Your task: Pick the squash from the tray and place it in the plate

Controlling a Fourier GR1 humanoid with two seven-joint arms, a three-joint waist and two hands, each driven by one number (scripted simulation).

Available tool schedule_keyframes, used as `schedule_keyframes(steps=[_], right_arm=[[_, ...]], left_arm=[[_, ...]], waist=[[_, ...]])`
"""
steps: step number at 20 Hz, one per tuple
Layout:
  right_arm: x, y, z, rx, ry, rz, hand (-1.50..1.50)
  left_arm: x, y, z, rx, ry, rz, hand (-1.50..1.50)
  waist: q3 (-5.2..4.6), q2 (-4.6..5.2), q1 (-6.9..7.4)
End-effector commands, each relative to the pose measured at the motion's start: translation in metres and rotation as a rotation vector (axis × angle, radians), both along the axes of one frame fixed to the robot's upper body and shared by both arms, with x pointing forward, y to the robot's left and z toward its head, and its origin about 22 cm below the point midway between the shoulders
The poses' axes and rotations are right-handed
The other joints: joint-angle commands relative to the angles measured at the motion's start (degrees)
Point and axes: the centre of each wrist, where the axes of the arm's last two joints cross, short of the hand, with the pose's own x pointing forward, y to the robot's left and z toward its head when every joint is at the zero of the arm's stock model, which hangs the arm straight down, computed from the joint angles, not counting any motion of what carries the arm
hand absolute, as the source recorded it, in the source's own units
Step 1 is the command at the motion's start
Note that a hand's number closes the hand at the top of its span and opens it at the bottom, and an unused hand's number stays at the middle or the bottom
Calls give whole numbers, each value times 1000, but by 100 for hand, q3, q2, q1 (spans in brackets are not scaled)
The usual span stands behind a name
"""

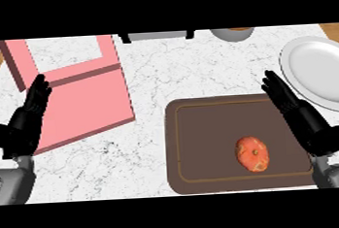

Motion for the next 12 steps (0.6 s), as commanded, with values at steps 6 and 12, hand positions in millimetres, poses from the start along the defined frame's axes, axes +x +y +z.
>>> schedule_keyframes(steps=[6,12], right_arm=[[-4,43,34,240,0,679,150],[-2,-27,20,-326,-422,367,150]], left_arm=[[-21,-29,-48,-64,271,73,0],[-35,-51,-62,-123,344,51,0]], waist=[[-6,-58,297],[22,-20,204]])
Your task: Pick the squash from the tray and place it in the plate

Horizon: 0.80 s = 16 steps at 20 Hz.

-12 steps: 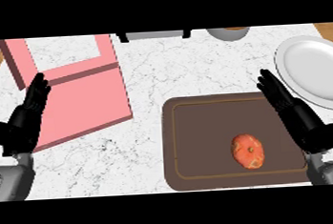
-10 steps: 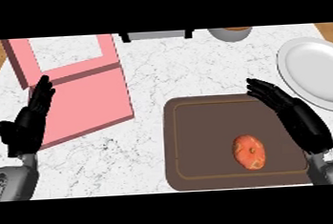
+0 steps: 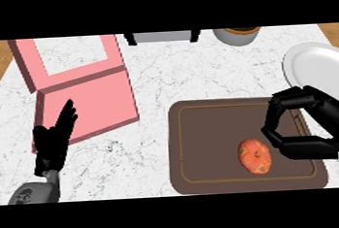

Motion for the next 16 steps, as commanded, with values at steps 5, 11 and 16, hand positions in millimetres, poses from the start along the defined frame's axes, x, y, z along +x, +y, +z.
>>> schedule_keyframes(steps=[5,11,16], right_arm=[[-27,-27,-112,526,269,120,-150],[-17,-66,-96,91,116,321,-150],[4,-60,-64,-200,-68,243,-150]], left_arm=[[0,-24,1,-34,33,-2,0],[-14,-29,3,-23,62,-9,0],[-26,-22,5,-18,63,3,0]], waist=[[44,164,108],[25,84,150],[10,78,156]])
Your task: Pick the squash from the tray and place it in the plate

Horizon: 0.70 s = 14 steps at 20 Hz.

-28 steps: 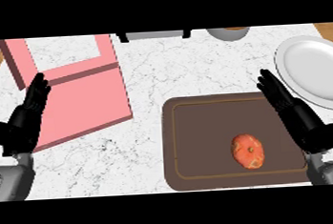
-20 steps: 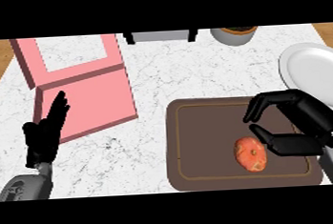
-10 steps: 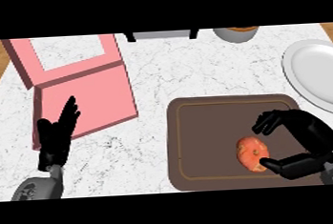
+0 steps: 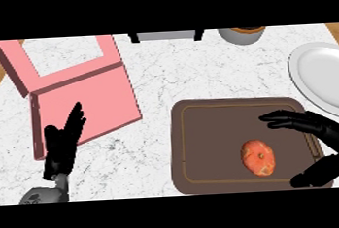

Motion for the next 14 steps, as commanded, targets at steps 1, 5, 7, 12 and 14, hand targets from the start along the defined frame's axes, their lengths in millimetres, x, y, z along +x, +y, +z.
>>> schedule_keyframes(steps=[1,5,7,12,14], right_arm=[[17,-4,25,-188,-124,55,-150],[20,12,33,-329,-131,93,-150],[22,22,54,-452,-119,97,-150],[17,44,50,-623,-47,180,-150],[23,46,41,-653,-23,198,-150]], left_arm=[[-4,-16,2,12,5,-23,0],[-5,5,0,-17,23,1,0],[1,3,19,-13,28,1,0],[-1,-13,1,-16,4,11,0],[-11,-14,0,-2,3,3,0]], waist=[[-18,2,-15],[-24,6,-42],[-26,-11,-37],[-28,9,-63],[-24,9,-42]])
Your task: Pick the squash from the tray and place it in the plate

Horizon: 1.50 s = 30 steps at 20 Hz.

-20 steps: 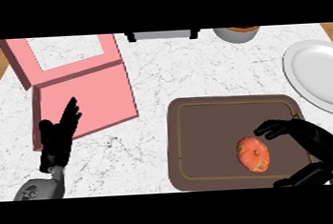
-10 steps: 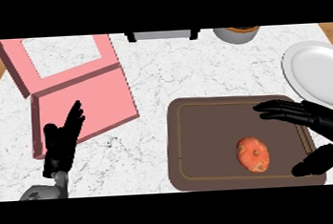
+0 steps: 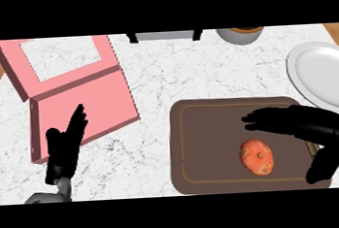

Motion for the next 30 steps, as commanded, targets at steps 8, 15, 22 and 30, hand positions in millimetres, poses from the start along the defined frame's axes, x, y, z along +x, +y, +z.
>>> schedule_keyframes(steps=[8,15,22,30], right_arm=[[11,19,-21,-136,30,9,-150],[18,40,-15,-144,36,43,-150],[1,32,-63,-155,61,28,-150],[10,50,-73,-193,71,43,-150]], left_arm=[[2,-16,11,-4,1,21,0],[1,1,16,1,-4,-2,0],[12,9,-9,12,9,7,0],[22,-9,17,6,4,1,0]], waist=[[0,8,-16],[-2,5,-12],[-2,12,-47],[-1,12,-27]])
